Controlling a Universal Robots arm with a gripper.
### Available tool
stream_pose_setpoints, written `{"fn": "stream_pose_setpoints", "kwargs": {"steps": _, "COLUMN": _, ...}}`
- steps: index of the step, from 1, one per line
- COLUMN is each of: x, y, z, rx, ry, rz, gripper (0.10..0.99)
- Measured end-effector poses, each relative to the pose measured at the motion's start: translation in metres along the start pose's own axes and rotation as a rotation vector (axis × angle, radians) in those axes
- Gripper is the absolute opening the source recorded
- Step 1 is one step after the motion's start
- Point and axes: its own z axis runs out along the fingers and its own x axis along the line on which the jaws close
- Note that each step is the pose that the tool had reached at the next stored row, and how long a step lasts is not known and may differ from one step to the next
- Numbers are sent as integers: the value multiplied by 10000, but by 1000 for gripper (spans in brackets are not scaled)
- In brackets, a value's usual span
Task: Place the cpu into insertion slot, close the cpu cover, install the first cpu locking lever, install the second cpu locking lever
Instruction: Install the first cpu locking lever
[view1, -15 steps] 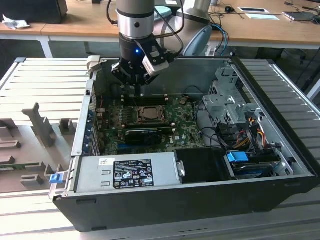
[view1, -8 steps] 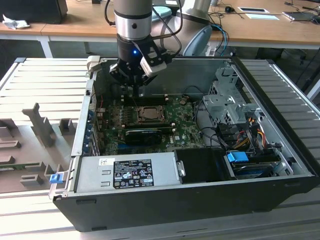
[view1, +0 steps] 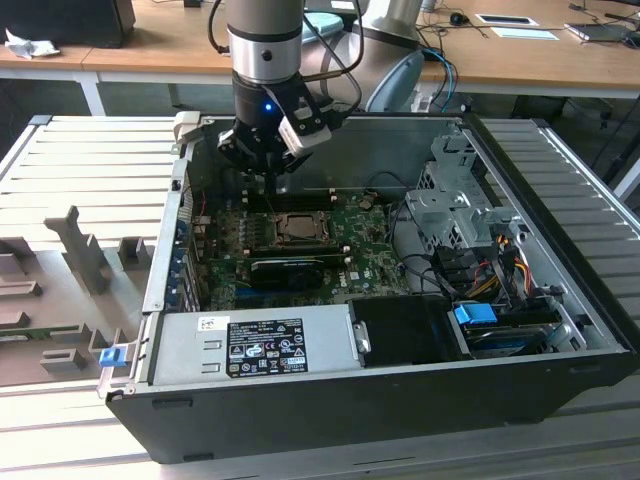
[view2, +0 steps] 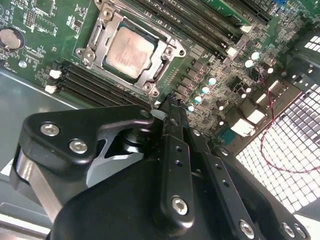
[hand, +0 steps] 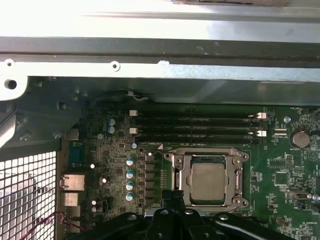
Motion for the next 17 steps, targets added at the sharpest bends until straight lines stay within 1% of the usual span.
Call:
{"fn": "stream_pose_setpoints", "kwargs": {"steps": 12, "x": 18, "y": -3, "z": 73, "rx": -1, "ry": 8, "rz": -3, "gripper": 106}}
{"fn": "stream_pose_setpoints", "kwargs": {"steps": 13, "x": 28, "y": -3, "z": 75, "rx": 0, "ry": 9, "rz": -3, "gripper": 106}}
{"fn": "stream_pose_setpoints", "kwargs": {"steps": 17, "x": 118, "y": 1, "z": 85, "rx": -7, "ry": 8, "rz": -7, "gripper": 106}}
